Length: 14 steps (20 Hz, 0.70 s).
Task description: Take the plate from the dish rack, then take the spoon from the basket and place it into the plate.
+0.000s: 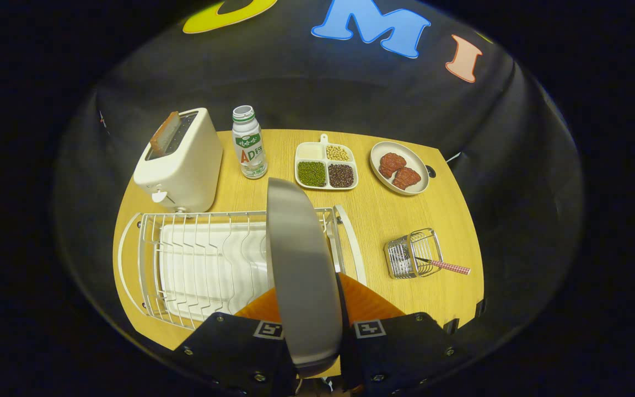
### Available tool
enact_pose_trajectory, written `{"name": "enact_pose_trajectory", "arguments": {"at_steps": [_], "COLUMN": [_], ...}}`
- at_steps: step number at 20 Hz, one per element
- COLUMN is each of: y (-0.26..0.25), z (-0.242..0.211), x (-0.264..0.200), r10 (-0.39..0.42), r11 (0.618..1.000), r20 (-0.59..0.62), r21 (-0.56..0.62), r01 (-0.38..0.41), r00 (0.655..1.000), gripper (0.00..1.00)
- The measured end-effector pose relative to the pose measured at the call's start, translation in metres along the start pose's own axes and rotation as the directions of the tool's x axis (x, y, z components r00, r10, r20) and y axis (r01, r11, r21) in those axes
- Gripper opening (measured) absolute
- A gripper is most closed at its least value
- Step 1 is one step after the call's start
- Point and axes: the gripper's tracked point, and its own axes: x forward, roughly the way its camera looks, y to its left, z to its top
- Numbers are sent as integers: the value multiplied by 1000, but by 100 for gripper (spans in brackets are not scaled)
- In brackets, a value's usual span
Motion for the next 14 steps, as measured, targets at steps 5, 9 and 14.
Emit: {"name": "enact_pose_trajectory", "arguments": {"at_steps": [5, 9, 14], "y": [-19, -51, -93], "z": [-1, -16, -37], "x": [-36, -55, -72], "r10": [122, 230, 310], "r11": [992, 973, 949], "r20": [62, 132, 169], "r21": [-28, -27, 2], "r01": [-120, -229, -315], "r00": [991, 964, 935], "gripper": [30, 30, 30]}}
